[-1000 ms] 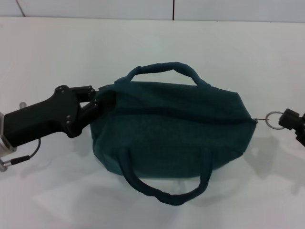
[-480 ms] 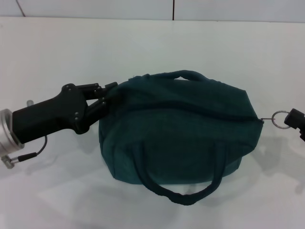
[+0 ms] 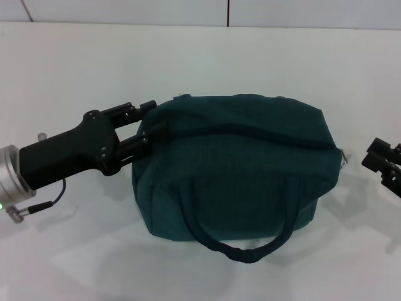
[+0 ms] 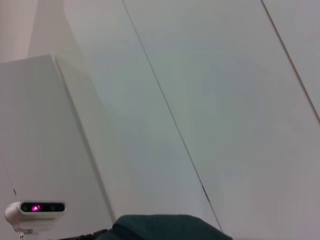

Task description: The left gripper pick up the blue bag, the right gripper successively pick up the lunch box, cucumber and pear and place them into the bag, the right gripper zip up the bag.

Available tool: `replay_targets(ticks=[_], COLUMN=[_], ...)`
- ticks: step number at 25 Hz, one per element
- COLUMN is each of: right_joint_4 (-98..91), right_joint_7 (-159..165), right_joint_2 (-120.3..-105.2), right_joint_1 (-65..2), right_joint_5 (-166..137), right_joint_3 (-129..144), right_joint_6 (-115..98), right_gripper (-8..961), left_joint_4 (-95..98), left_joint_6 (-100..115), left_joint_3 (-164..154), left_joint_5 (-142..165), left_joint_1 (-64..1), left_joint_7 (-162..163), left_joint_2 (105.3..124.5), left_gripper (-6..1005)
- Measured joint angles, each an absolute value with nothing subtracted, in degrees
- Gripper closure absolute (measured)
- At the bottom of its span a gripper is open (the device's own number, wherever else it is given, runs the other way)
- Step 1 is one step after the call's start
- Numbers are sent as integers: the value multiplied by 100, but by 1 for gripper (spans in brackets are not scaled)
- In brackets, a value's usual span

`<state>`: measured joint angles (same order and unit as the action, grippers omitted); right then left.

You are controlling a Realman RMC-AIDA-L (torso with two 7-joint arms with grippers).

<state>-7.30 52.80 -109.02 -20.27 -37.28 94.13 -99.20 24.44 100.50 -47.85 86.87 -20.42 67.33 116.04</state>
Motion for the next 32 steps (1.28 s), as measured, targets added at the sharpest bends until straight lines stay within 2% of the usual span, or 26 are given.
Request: replay_targets(ticks=[1,6,7,12,17,20,26,32], right_joint_4=[-730,-730,-730,-776,-853,-1083,-1929,-2887], right_joint_7=[5282,5265,5241,4889,4884,5121,6005,7052], right_joint_2=[-10902,-10905,-10910,-10929,-10981,-10957,-10758,-10553], right_joint_1=[-2029,-2009,-1989,-1852,-1800,-1846,-2214,-2657], right_joint_5=[-3731,-3700,-3697,-3697,-3706,-3778,-4400,-5478], right_joint_3=[9413,9303,9216,8824,8364,8342,8333,8307], right_joint_6=[-9906,-9779,-9760,-9747,-9883,-9980,-10006,-10086], right_gripper=[850,699,669,394,194,181,149,110], left_joint_4=[2444,2443,2443,2434,2428,2471,2590,3139], left_joint_6=[10048,10032,10028,10017,10023,10065,10449,11101], left_joint_3=[-4766,-4727,-4686,-4085,-3459,-3438,-3480,-3557], left_joint_5=[8687,8685,8683,8665,8659,8676,9043,9241], left_joint_1=[-2042,-2039,-2038,-1940,-1825,-1838,-2092,-2197], left_joint_7=[6720,6668,6626,6143,5793,5829,6451,7131], left_joint_2=[11613,11629,11635,11770,11912,11899,11725,11687], left_gripper=[647,484,484,484,484,484,483,483])
